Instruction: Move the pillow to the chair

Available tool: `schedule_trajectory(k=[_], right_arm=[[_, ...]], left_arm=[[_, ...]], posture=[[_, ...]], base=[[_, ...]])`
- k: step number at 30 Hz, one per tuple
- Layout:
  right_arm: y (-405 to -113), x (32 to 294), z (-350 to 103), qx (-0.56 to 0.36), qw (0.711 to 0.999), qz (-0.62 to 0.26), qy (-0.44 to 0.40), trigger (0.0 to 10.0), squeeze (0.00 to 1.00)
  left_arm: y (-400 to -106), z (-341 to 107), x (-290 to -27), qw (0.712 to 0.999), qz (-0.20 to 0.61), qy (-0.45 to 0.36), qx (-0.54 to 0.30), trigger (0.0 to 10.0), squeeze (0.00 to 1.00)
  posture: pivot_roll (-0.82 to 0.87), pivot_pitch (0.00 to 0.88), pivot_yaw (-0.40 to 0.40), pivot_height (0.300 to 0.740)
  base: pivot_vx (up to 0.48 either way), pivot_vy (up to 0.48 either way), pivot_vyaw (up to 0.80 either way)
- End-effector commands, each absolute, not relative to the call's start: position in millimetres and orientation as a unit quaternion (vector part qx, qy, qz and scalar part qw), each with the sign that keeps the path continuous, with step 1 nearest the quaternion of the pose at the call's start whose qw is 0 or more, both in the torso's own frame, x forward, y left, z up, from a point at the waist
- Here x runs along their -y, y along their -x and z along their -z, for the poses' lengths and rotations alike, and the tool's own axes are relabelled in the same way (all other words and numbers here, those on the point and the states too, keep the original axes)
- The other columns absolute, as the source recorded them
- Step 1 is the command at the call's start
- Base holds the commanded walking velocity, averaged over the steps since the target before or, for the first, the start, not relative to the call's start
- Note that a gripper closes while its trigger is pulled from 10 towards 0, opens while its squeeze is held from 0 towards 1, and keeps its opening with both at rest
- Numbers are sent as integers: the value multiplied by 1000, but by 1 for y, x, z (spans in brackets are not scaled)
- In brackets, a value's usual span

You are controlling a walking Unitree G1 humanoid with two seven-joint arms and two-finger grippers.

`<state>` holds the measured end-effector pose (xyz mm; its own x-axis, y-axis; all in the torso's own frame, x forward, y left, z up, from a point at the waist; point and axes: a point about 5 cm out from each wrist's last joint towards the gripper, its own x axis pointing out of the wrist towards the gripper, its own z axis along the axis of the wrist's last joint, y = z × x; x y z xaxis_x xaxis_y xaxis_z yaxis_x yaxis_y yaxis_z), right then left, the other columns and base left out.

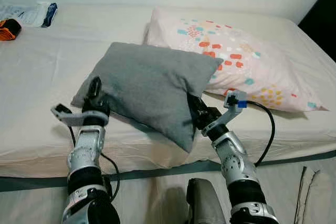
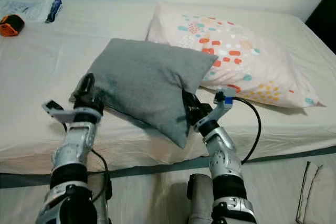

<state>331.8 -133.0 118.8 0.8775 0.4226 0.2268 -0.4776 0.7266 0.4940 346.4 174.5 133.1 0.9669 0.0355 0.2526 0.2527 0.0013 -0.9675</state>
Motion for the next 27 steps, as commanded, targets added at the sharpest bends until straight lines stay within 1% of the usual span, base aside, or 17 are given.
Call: schedule_trajectory(k=[1,2,5,6,7,8,9,11,13,14,18,20,21,24,25,26,27], right_arm=[[-330,138,-120,56,927,-242,-280,0,0],[-330,137,-119,53,928,-245,-275,0,0],[-330,137,-119,53,928,-245,-275,0,0],[-331,137,-118,51,929,-247,-269,0,0],[-331,137,-118,51,929,-247,-269,0,0],[-332,137,-118,49,930,-250,-264,0,0],[-332,138,-120,48,931,-251,-261,0,0],[-332,138,-120,48,931,-251,-261,0,0],[-333,137,-123,48,931,-255,-257,0,0],[-333,137,-123,49,931,-256,-256,0,0],[-333,137,-124,49,930,-258,-255,0,0],[-333,136,-124,49,930,-261,-254,0,0],[-333,135,-124,49,930,-261,-254,0,0],[-333,135,-124,49,930,-262,-255,0,0],[-333,135,-124,49,929,-262,-255,0,0],[-333,135,-123,48,929,-263,-255,0,0],[-333,135,-123,48,929,-263,-255,0,0]], left_arm=[[-348,-133,-155,691,96,711,86,10000,0],[-352,-137,-136,717,137,681,59,10000,0],[-352,-137,-136,717,137,681,59,10000,0],[-354,-140,-108,753,182,631,16,10000,0],[-354,-140,-108,753,182,631,16,10000,0],[-355,-141,-83,786,218,578,-21,10000,0],[-357,-135,-70,827,217,515,-58,10000,0],[-357,-135,-70,827,217,515,-58,10000,0],[-361,-119,-81,890,161,418,-89,10000,0],[-363,-113,-92,904,132,395,-92,10000,0],[-362,-102,-113,919,75,373,-104,10000,0],[-359,-85,-140,931,-6,341,-131,10000,675],[-355,-75,-154,932,-59,321,-155,10000,612],[-352,-69,-163,932,-92,307,-172,10000,612],[-349,-65,-168,929,-110,307,-176,10000,439],[-347,-61,-170,924,-122,313,-183,10000,220],[-347,-61,-170,924,-122,313,-183,10000,220]], posture=[[91,91,-115,561],[97,88,-113,561],[97,88,-113,561],[99,89,-111,561],[99,89,-111,561],[100,87,-110,561],[94,88,-107,561],[94,88,-107,561],[93,89,-105,561],[93,88,-106,561],[92,89,-106,561],[92,88,-106,561],[92,88,-106,561],[90,87,-106,561],[90,88,-106,561],[90,89,-108,561],[90,89,-108,561]], base=[[0,0,0],[0,0,0],[0,0,0],[0,0,0],[0,0,0],[0,0,0],[0,0,0],[0,0,0],[0,0,0],[0,0,0],[0,0,0],[0,0,0],[0,0,0],[0,0,0],[0,0,0],[0,0,0],[0,0,0]])
